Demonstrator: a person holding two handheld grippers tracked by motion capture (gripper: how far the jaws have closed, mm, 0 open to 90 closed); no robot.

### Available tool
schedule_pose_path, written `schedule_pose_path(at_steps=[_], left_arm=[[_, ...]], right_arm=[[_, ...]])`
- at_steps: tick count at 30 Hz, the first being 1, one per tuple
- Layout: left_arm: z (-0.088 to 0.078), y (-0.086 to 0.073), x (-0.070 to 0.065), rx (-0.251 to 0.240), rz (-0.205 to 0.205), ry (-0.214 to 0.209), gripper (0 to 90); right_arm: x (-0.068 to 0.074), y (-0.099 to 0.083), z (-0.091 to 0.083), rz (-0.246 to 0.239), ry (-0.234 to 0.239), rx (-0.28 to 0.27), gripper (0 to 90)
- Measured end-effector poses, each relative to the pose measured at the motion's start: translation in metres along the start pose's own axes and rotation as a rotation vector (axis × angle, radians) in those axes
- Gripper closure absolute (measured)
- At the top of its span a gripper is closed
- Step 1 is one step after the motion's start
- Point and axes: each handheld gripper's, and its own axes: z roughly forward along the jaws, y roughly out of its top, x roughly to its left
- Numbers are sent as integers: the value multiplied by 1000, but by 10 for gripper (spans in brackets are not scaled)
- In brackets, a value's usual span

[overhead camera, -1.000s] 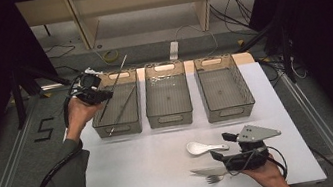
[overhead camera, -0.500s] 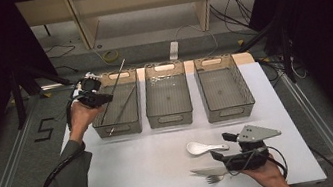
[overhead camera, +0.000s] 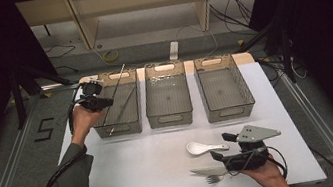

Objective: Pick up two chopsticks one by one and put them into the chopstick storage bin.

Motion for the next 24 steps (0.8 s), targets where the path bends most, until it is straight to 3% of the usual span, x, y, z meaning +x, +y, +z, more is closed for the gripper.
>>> schedule_pose_path(at_steps=[5,11,19,24], left_arm=[[3,-3,-2,10,9,17,839],[3,-4,-3,8,-14,24,817],[-12,-5,-10,-25,-43,3,517],[-24,-14,-17,-66,-59,-50,401]], right_arm=[[0,0,-1,-3,1,-2,276],[1,0,0,-3,1,-2,276],[0,0,0,-2,-2,0,276],[0,0,0,0,-3,-2,276]])
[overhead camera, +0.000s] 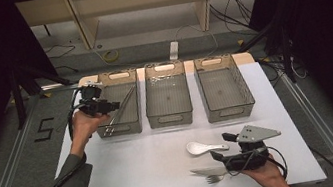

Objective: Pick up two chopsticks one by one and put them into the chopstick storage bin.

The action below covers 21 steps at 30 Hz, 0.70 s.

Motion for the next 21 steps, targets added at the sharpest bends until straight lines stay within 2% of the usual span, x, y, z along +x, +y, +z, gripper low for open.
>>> schedule_pose_path(at_steps=[2,5,9,18,19,21], left_arm=[[-4,-2,-1,-17,-3,15,368],[-12,-5,1,-51,-27,-15,349],[-17,-13,-3,-48,-6,-47,302],[-27,-24,-24,-102,62,-52,253],[-28,-26,-26,-113,59,-48,249],[-31,-30,-27,-150,37,-70,244]], right_arm=[[0,0,0,-4,0,6,276],[0,0,0,-6,1,2,276],[-1,0,0,-3,-3,7,276],[-2,0,1,-4,-9,19,276],[-2,-1,1,-4,-10,24,276],[-2,-1,1,-5,-9,24,276]])
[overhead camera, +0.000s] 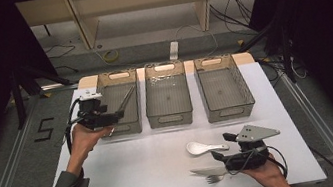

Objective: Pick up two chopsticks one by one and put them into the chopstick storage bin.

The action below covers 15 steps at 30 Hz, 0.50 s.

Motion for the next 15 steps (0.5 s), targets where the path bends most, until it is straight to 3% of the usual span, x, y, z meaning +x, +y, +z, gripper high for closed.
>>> schedule_pose_path(at_steps=[6,10,15], left_arm=[[-7,-16,-8,-37,3,-25,244],[-8,-28,-15,-14,28,-46,240],[-12,-37,-19,-17,21,-102,231]], right_arm=[[-1,0,1,3,-2,8,276],[-1,1,1,-5,-8,10,276],[-3,1,2,-1,-10,16,276]])
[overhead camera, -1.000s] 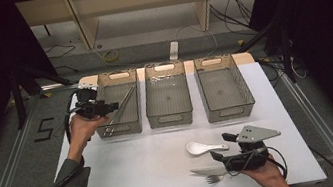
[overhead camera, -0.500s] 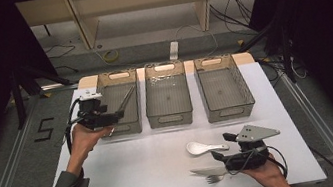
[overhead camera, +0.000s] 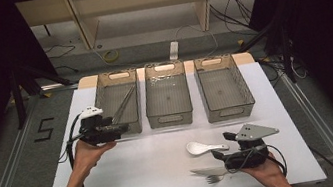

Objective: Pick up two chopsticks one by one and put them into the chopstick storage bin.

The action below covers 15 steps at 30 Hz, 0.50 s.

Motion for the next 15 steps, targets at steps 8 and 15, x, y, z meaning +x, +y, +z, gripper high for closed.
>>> schedule_pose_path(at_steps=[8,15], left_arm=[[-6,-10,-9,-23,-15,-47,211],[-10,-15,-15,-37,5,-59,190]], right_arm=[[-3,2,4,-18,-7,24,277],[-11,4,8,-17,-13,53,286]])
